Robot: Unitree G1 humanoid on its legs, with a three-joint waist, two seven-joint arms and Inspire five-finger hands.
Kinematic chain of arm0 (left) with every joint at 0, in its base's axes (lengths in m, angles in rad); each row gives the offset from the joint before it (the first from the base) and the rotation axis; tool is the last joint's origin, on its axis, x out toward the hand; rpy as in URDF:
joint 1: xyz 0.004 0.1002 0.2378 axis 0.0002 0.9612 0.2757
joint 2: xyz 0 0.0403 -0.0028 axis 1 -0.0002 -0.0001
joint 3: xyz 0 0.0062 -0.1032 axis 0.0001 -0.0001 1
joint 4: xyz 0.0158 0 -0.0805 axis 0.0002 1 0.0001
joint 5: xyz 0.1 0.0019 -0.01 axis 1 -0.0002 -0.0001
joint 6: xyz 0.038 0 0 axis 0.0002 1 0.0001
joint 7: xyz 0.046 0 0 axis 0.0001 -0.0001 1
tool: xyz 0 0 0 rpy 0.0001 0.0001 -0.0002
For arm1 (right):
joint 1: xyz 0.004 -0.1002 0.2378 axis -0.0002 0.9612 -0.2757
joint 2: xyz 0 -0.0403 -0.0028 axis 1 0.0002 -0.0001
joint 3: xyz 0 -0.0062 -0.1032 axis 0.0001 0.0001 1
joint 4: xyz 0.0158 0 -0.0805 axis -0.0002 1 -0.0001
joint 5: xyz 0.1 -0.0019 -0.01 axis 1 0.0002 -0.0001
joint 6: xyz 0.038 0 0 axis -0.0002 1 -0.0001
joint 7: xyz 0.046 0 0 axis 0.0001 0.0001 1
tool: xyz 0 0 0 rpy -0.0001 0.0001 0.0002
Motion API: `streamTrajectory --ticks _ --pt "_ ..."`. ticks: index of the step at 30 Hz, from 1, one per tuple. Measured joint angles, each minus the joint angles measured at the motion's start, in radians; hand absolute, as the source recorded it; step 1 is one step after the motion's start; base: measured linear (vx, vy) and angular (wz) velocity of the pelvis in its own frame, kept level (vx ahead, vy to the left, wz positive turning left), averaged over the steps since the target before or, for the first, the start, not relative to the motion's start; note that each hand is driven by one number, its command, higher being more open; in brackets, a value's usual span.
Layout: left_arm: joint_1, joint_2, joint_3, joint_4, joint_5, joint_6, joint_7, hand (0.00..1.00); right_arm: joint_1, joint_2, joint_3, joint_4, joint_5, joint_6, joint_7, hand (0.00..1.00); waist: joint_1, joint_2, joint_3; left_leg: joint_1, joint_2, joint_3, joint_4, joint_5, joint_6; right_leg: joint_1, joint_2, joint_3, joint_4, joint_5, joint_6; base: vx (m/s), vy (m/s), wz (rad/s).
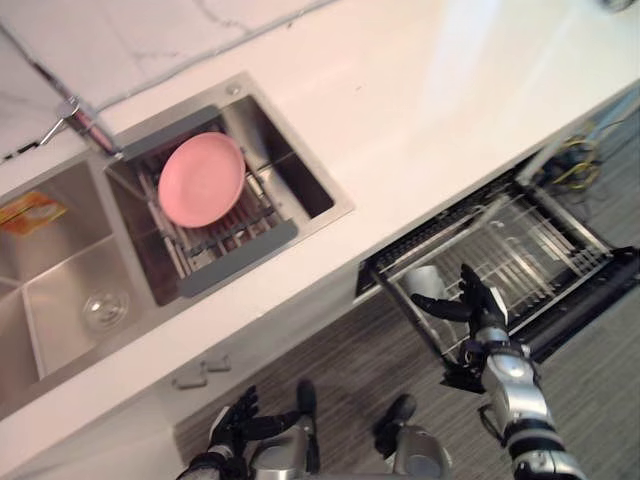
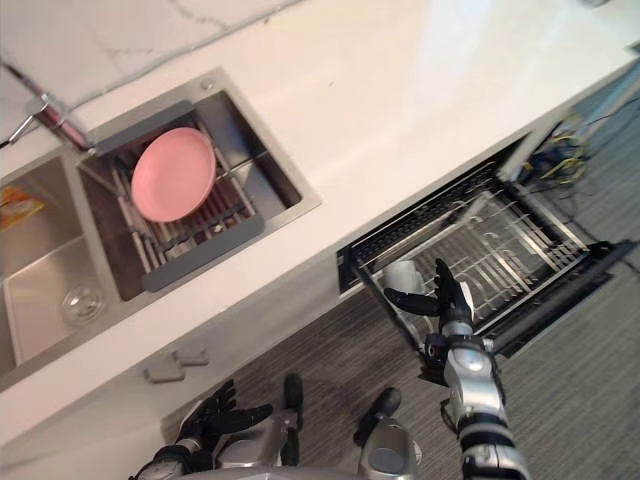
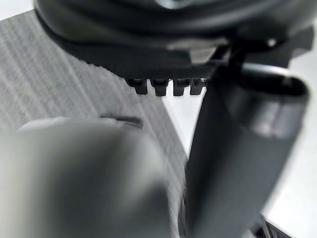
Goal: Walk over to the sink, pick up the cup, carry it to the dishwasher, place the cup inside the dishwasher, then close the dishwasher door
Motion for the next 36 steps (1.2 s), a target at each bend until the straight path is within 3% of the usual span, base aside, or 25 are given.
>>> streamTrajectory --ticks 4,8,10,13,16,19,21,24,26,29,30,32,33,34,35,36 --pt "0.002 -0.028 0.058 0.044 -0.011 0.014 0.042 1.0 0.145 0.076 -0.08 -0.195 0.176 -0.084 0.038 1.0 -0.044 -0.003 -0.042 0.048 0.035 0.059 0.003 -0.021 -0.013 0.033 0.046 0.053 -0.046 0.005 -0.008 0.01 -0.087 -0.44" --pt "-0.006 -0.033 0.078 0.091 -0.014 0.027 0.052 1.0 0.234 0.151 -0.048 -0.437 0.305 -0.13 0.123 1.0 -0.081 0.001 -0.047 0.054 0.072 0.136 0.041 -0.059 -0.005 0.053 0.076 0.068 -0.074 0.004 -0.017 -0.01 -0.082 -0.2" --pt "-0.024 -0.033 0.089 0.145 -0.015 0.043 0.026 1.0 0.239 0.176 -0.031 -0.595 0.369 -0.185 0.147 1.0 -0.106 0.011 -0.057 0.042 0.125 0.341 0.122 -0.081 0.021 0.073 0.072 0.035 -0.081 0.004 -0.017 0.01 0.02 0.38" --pt "-0.022 -0.037 0.085 0.182 -0.016 0.053 -0.006 1.0 0.169 0.167 -0.027 -0.673 0.419 -0.276 0.158 1.0 -0.084 0.035 -0.08 0.013 0.138 0.352 0.201 -0.114 0.018 0.073 0.06 0.037 -0.077 0.006 -0.007 0.02 0.09 0.09" --pt "-0.014 -0.038 0.061 0.214 -0.05 0.079 -0.007 1.0 0.098 0.135 0.008 -0.671 0.484 -0.318 0.194 1.0 -0.078 0.046 -0.093 0.036 0.117 0.352 0.164 -0.108 0.016 0.081 0.044 0.04 -0.077 0.017 -0.002 0.04 0.136 0.0" --pt "-0.007 -0.038 0.05 0.237 -0.093 0.101 -0.017 1.0 0.055 0.101 0.068 -0.658 0.484 -0.293 0.212 1.0 -0.071 0.046 -0.105 0.09 0.075 0.345 0.061 -0.063 0.012 0.103 0.03 0.026 -0.083 0.025 0.008 0.05 0.103 0.15" --pt "-0.009 -0.032 0.032 0.238 -0.094 0.102 -0.028 1.0 0.051 0.088 0.103 -0.62 0.484 -0.225 0.237 1.0 -0.05 0.04 -0.126 0.116 0.051 0.328 -0.003 -0.032 0.016 0.111 0.023 0.009 -0.084 0.028 0.014 0.07 0.078 0.26" --pt "-0.014 -0.022 0.007 0.239 -0.094 0.106 -0.034 1.0 0.045 0.086 0.134 -0.552 0.484 -0.144 0.243 1.0 -0.04 0.025 -0.138 0.11 0.034 0.286 -0.006 -0.036 0.022 0.128 0.0 -0.025 -0.067 0.016 0.034 0.04 0.047 0.38" --pt "-0.019 -0.02 0.006 0.24 -0.107 0.114 -0.05 1.0 0.046 0.086 0.138 -0.534 0.484 -0.103 0.243 1.0 -0.027 0.02 -0.139 0.104 0.016 0.261 -0.006 -0.05 0.032 0.113 -0.041 -0.043 0.001 -0.022 0.053 0.04 0.091 0.47" --pt "-0.016 -0.006 0.002 0.24 -0.134 0.116 -0.068 1.0 0.047 0.086 0.137 -0.517 0.482 -0.074 0.242 1.0 -0.018 -0.01 -0.143 0.093 -0.038 0.205 -0.007 -0.071 0.061 0.074 -0.145 -0.06 0.173 -0.097 0.082 0.11 0.139 0.5" --pt "-0.017 0.003 -0.017 0.24 -0.133 0.111 -0.07 1.0 0.049 0.085 0.13 -0.51 0.483 -0.068 0.243 1.0 -0.018 -0.018 -0.143 0.094 -0.056 0.171 -0.007 -0.077 0.069 0.059 -0.177 -0.019 0.235 -0.104 0.079 0.16 0.133 0.65" --pt "-0.016 0.022 -0.037 0.238 -0.134 0.106 -0.074 1.0 0.062 0.089 0.106 -0.487 0.485 -0.061 0.254 1.0 -0.02 -0.039 -0.151 0.094 -0.073 0.118 -0.005 -0.076 0.072 0.03 -0.194 0.124 0.32 -0.098 0.034 0.2 0.142 0.82" --pt "-0.014 0.033 -0.037 0.237 -0.133 0.106 -0.072 1.0 0.073 0.089 0.089 -0.467 0.486 -0.057 0.268 1.0 -0.025 -0.049 -0.158 0.1 -0.071 0.068 0.001 -0.073 0.086 0.0 -0.191 0.228 0.399 -0.083 -0.006 0.18 0.041 1.0" --pt "-0.014 0.039 -0.038 0.236 -0.13 0.113 -0.064 1.0 0.086 0.09 0.078 -0.458 0.491 -0.053 0.281 1.0 -0.032 -0.056 -0.16 0.1 -0.057 0.025 0.002 -0.076 0.096 -0.026 -0.172 0.306 0.453 -0.103 -0.017 0.26 -0.053 1.54" --pt "-0.022 0.045 -0.038 0.236 -0.12 0.135 -0.046 1.0 0.116 0.091 0.068 -0.46 0.515 -0.05 0.309 1.0 -0.048 -0.052 -0.155 0.092 -0.021 -0.067 0.01 -0.09 0.107 -0.048 -0.067 0.412 0.443 -0.208 -0.005 0.2 -0.092 1.37" --pt "-0.024 0.047 -0.038 0.238 -0.115 0.145 -0.046 1.0 0.12 0.091 0.069 -0.461 0.519 -0.045 0.32 1.0 -0.051 -0.053 -0.154 0.092 -0.009 -0.1 0.012 -0.093 0.105 -0.067 -0.026 0.448 0.442 -0.233 -0.008 0.22 -0.108 1.26"
